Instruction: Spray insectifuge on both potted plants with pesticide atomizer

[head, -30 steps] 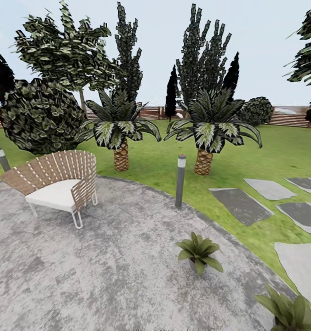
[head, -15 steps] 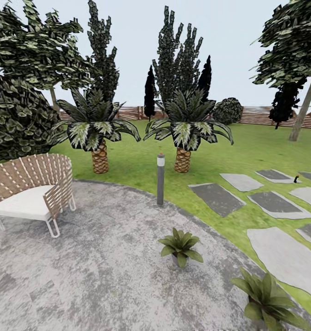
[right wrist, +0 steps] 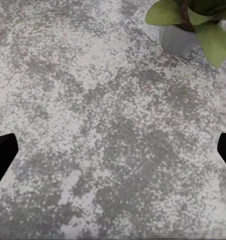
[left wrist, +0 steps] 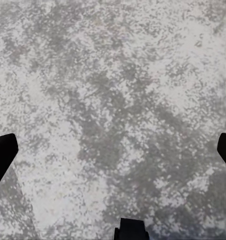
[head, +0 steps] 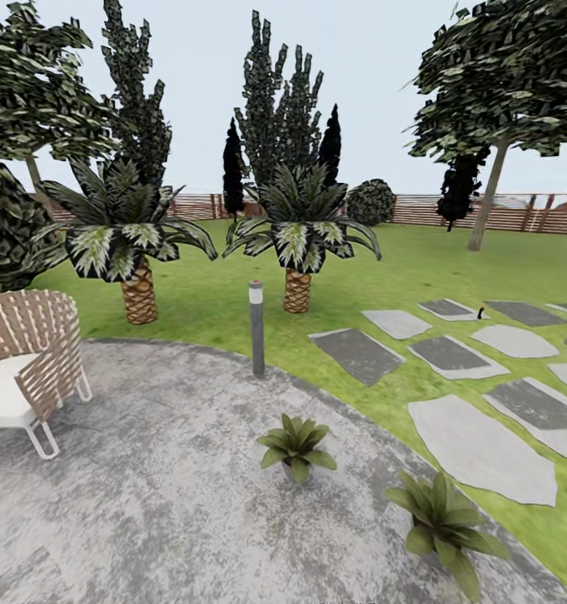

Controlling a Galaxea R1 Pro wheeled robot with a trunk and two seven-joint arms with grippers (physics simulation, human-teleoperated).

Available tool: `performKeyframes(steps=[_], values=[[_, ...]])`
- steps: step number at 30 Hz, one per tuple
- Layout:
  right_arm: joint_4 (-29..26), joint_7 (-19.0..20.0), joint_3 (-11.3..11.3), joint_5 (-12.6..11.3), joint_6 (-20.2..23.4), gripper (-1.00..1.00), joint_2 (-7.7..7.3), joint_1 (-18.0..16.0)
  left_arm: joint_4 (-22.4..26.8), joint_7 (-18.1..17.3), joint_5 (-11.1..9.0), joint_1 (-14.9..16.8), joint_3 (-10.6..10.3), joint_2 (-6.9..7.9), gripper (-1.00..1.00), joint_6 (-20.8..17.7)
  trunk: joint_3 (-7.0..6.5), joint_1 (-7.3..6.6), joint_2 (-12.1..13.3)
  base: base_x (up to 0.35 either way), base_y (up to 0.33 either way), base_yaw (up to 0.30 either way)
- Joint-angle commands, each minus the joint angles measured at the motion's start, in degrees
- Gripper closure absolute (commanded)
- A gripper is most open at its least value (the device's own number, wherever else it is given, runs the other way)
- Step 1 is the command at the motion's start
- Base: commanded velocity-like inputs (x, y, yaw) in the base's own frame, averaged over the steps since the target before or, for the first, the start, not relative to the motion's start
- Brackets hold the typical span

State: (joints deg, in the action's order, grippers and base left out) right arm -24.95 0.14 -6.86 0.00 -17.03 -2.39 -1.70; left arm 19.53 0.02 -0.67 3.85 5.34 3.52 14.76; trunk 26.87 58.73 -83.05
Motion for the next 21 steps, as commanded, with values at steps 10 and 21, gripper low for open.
performKeyframes(steps=[10,21], values=[[0.07,0.00,-0.08,0.00,-0.20,-1.00,0.01,-0.05,-0.01,-0.11,0.05,0.02,-0.11,-0.09,-1.00,0.18,0.06,0.00,-0.03,0.000,-0.234,-0.299],[0.07,-0.05,-0.08,0.00,-0.18,-1.00,0.01,-0.06,-0.03,-0.11,0.05,0.02,-0.40,-0.09,-1.00,0.18,0.06,0.00,-0.03,0.000,-0.269,-0.299]])
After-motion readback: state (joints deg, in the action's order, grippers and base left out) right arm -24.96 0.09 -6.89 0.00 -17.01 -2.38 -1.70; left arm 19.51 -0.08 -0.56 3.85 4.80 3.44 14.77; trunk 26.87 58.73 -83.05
